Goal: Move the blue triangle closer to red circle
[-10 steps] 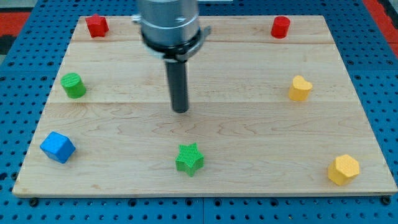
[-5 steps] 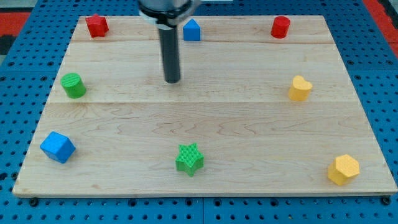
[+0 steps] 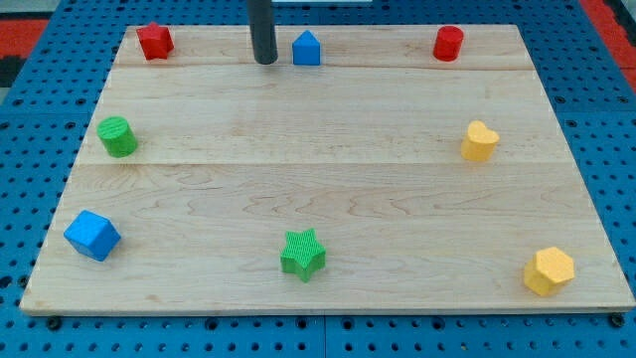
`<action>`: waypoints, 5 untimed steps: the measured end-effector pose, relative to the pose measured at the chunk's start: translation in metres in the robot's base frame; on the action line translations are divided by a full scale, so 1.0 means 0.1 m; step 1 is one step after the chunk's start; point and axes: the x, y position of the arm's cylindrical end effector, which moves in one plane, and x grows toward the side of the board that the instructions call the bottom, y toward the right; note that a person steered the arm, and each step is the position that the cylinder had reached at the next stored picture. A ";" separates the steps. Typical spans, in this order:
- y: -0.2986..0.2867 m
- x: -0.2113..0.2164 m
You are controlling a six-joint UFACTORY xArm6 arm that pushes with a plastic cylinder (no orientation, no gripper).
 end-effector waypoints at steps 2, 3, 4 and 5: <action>0.01 -0.08; 0.15 -0.39; 1.08 -0.46; 1.80 -0.35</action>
